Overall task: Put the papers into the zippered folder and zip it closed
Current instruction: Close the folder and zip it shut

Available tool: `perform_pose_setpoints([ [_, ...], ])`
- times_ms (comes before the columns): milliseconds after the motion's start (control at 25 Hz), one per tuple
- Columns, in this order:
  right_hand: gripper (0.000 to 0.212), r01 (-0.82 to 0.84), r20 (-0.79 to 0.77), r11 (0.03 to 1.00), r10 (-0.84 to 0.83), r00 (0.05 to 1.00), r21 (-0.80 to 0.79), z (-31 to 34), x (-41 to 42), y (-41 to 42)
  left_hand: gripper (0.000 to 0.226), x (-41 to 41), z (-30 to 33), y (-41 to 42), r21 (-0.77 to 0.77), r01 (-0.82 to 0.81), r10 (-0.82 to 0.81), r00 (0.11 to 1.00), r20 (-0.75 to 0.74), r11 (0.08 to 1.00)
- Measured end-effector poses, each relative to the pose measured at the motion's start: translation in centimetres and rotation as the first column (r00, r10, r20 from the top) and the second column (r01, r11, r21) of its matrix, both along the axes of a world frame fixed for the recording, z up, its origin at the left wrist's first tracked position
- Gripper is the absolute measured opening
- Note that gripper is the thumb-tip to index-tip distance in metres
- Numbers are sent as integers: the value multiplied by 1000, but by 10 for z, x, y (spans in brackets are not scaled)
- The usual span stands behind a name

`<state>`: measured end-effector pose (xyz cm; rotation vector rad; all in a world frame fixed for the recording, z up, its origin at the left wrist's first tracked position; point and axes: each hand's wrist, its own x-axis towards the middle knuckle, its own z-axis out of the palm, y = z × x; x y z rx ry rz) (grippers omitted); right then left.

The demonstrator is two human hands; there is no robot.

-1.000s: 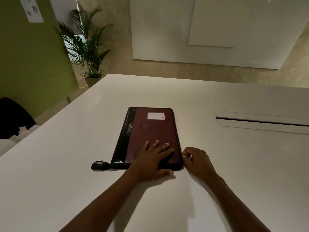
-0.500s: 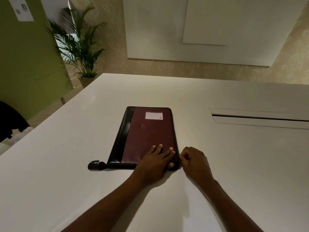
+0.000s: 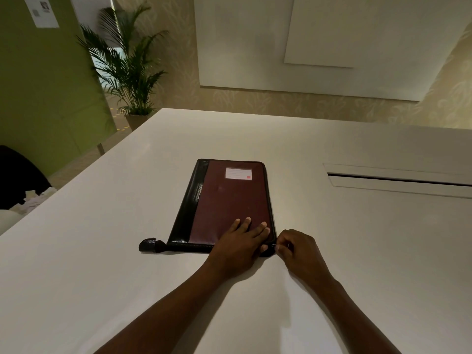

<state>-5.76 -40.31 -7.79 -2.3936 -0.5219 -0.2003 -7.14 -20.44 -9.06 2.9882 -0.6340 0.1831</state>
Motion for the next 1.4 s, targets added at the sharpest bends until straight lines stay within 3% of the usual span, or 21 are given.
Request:
perform_pose_setpoints([
  [440,24,182,74,983,-179,981,-33,10,28,17,55,-7,4,4,11,27,-27,999,42,1000],
  [760,15,288,14,951,-288,958,-112,17,87,37,52,-17,3,8,7,58,-58,994,96,998],
  [920,13,240,-86,969,-245,966,-59,18,113,40,49,-14,6,15,-106,86,-72,990,124,991],
  [1080,16,101,-220,995,-94,971,23,24,124,32,45,23,20,33,-279,-19,20,1000,-2,960],
  [1200,16,100,-253,991,-75,964,86,26,123,30,49,68,24,49,-201,-190,164,976,-142,961],
  [1400,12,159,-144,984,-146,979,83,16,125,36,54,158,30,60,-141,-227,206,968,-145,964],
])
